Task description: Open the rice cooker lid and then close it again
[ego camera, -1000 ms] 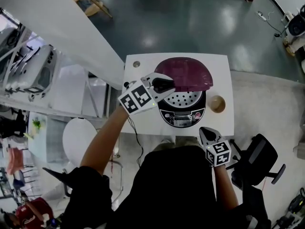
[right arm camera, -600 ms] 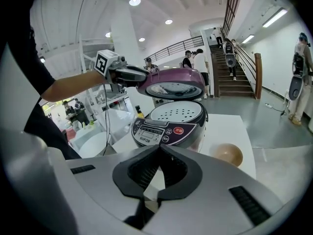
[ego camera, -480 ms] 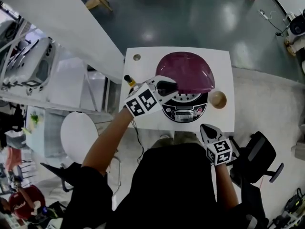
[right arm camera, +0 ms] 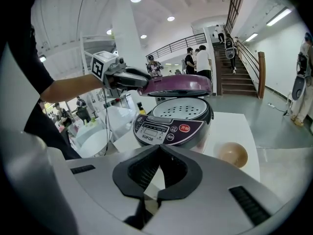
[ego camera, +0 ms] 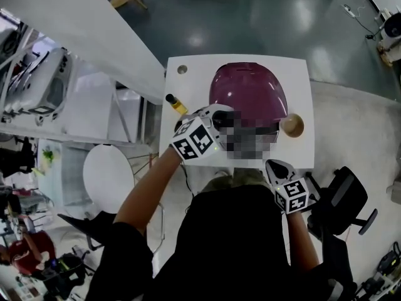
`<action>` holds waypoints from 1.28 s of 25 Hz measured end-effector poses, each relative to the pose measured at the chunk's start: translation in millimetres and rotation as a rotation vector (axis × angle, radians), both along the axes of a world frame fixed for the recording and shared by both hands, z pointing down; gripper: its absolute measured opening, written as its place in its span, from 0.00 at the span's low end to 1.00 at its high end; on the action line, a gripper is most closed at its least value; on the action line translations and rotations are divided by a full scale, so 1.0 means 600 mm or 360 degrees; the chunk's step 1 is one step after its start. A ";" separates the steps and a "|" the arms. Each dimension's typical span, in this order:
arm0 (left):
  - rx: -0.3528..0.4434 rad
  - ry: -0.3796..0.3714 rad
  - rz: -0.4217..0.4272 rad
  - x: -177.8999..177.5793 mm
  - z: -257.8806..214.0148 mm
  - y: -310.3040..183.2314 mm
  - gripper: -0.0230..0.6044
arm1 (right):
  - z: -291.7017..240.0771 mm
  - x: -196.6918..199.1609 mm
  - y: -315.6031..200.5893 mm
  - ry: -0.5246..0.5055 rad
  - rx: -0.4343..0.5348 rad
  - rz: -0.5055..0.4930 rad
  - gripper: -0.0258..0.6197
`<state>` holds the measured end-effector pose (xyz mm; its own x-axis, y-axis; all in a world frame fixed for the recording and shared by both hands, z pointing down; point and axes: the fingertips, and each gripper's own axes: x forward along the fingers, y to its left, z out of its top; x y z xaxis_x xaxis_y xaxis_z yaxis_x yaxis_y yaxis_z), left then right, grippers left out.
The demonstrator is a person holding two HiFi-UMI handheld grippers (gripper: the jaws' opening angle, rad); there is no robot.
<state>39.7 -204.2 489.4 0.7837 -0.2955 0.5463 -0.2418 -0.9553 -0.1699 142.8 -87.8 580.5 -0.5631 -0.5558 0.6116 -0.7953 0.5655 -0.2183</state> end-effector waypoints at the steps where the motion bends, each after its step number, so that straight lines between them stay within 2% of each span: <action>1: -0.0004 0.0000 0.0002 0.001 0.004 0.002 0.17 | 0.001 -0.003 -0.003 -0.0003 0.0001 0.0006 0.04; 26: -0.0012 -0.0054 -0.0002 0.010 0.086 0.040 0.16 | -0.001 -0.037 -0.048 -0.0050 -0.0002 0.0011 0.04; 32: -0.0049 -0.0087 -0.0002 0.009 0.111 0.048 0.16 | -0.003 -0.041 -0.049 -0.0048 -0.0007 0.0009 0.04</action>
